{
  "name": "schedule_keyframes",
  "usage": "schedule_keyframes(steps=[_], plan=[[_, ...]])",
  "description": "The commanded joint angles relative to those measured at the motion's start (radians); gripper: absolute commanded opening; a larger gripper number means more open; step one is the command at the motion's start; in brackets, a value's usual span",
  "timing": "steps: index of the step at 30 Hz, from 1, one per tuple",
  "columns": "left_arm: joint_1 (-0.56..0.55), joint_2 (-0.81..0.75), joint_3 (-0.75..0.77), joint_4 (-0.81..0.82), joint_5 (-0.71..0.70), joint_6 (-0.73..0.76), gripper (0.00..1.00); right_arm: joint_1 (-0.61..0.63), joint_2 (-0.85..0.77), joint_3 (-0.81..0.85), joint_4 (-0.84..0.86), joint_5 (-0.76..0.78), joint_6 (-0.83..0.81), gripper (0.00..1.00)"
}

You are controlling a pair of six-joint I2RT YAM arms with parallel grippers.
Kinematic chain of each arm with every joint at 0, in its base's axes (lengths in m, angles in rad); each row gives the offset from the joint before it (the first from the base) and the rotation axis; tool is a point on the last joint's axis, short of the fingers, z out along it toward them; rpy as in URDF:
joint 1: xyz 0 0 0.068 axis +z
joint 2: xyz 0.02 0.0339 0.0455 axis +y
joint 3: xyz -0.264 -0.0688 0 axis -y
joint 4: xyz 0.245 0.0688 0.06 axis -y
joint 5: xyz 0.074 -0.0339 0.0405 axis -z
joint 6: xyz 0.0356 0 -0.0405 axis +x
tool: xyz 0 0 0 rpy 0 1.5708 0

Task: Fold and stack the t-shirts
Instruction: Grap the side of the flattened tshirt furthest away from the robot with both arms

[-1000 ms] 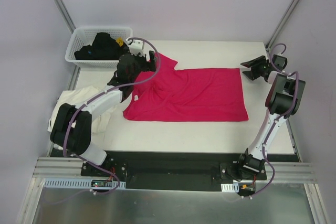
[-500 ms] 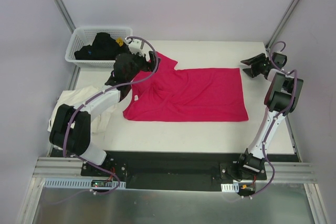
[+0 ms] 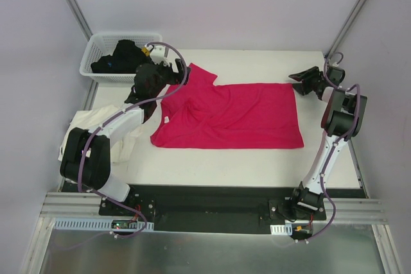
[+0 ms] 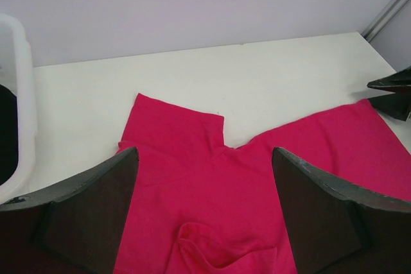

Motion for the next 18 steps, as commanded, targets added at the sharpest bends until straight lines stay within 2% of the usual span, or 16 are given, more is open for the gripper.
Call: schedule_keyframes(steps=[1,10,14,16,18], plan=[[0.02,-0.006,0.003,0.063,-0.007,-0.033,0.84,0.039,0.001,-0.056,-0.041,0.022,0.001,0.54],[0.067,0.003,-0.012,0.064,0.014,-0.113,0.84,0.045,-0.025,-0.08,-0.043,0.03,-0.001,0.46],[0.08,-0.003,-0.021,0.064,0.019,-0.127,0.84,0.043,-0.035,-0.098,-0.041,0.042,-0.001,0.27],[0.083,-0.008,-0.029,0.066,0.02,-0.13,0.84,0.043,-0.035,-0.1,-0.04,0.045,-0.001,0.21],[0.084,-0.009,-0.032,0.059,0.022,-0.133,0.84,0.042,-0.035,-0.1,-0.038,0.048,0.002,0.09]])
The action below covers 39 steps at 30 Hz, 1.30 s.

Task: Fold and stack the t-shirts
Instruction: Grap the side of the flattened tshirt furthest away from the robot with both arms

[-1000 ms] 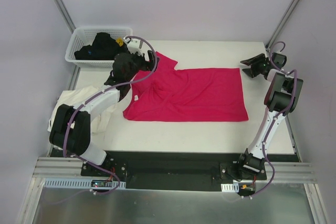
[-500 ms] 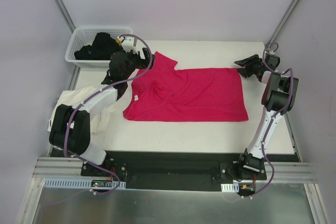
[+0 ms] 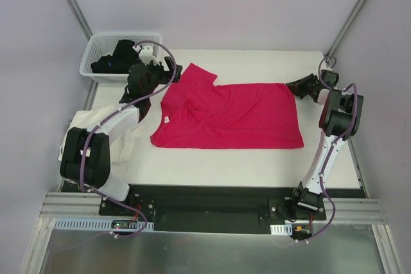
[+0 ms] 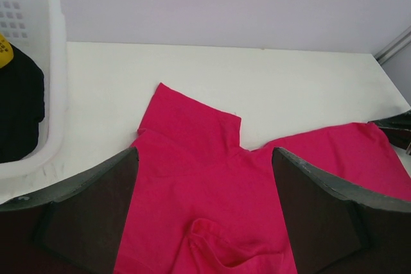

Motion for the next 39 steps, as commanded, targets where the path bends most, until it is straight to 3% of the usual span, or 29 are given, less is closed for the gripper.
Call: schedule_keyframes(steps=[1,2,39], plan=[[0.006,-0.017,-0.014,0.048,0.022,-0.028,0.83,0.004,-0.023,-0.028,-0.062,0.042,-0.023,0.05],[0.006,-0.017,-0.015,0.047,0.019,-0.03,0.84,0.004,-0.023,-0.028,-0.062,0.042,-0.018,0.01],[0.007,0.16,0.085,-0.021,0.091,-0.082,0.82,-0.063,-0.155,-0.087,-0.019,-0.025,0.008,0.01]])
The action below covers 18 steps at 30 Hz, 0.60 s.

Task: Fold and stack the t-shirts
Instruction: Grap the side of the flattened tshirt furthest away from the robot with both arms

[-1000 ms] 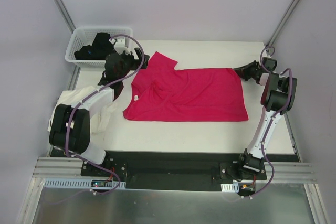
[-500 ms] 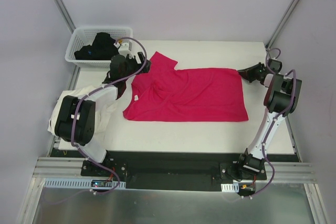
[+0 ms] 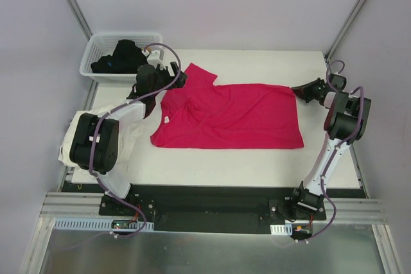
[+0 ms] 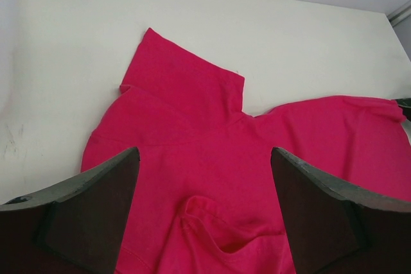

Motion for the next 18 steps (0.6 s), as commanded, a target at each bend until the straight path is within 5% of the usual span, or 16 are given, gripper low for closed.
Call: schedule_keyframes(steps=[1,18], plan=[[0.006,0.026,0.076,-0.001,0.037,-0.013,0.82,-0.003,-0.081,0.002,0.03,-0.025,0.002,0.01],[0.034,0.491,0.593,-0.321,0.167,-0.067,0.81,0.005,-0.095,-0.018,0.041,-0.048,-0.007,0.01]])
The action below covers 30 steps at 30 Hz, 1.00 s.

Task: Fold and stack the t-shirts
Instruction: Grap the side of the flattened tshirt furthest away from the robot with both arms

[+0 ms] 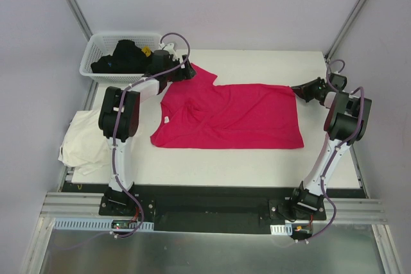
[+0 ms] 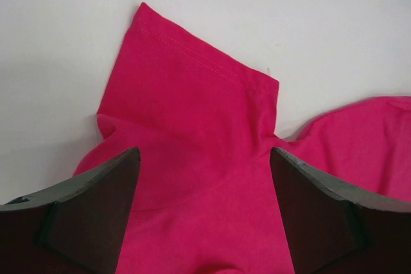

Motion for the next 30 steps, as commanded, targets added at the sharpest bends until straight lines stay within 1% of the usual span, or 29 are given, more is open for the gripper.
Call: schedule_keyframes(steps=[1,5,21,30], plan=[[0.02,0.071,0.126,-0.082,0.05,-0.045,0.81,0.004,-0.08,-0.009,0.028,-0.034,-0.011,0.01],[0.022,0.123,0.222,-0.119,0.044,-0.033,0.81,0.004,-0.09,-0.029,0.031,-0.036,-0.022,0.01],[0.061,0.285,0.479,-0.197,0.057,-0.033,0.82,-0.002,-0.116,-0.084,0.036,-0.039,-0.032,0.01],[0.071,0.405,0.666,-0.335,0.073,-0.019,0.81,0.0,-0.126,-0.115,0.051,-0.036,-0.029,0.01]])
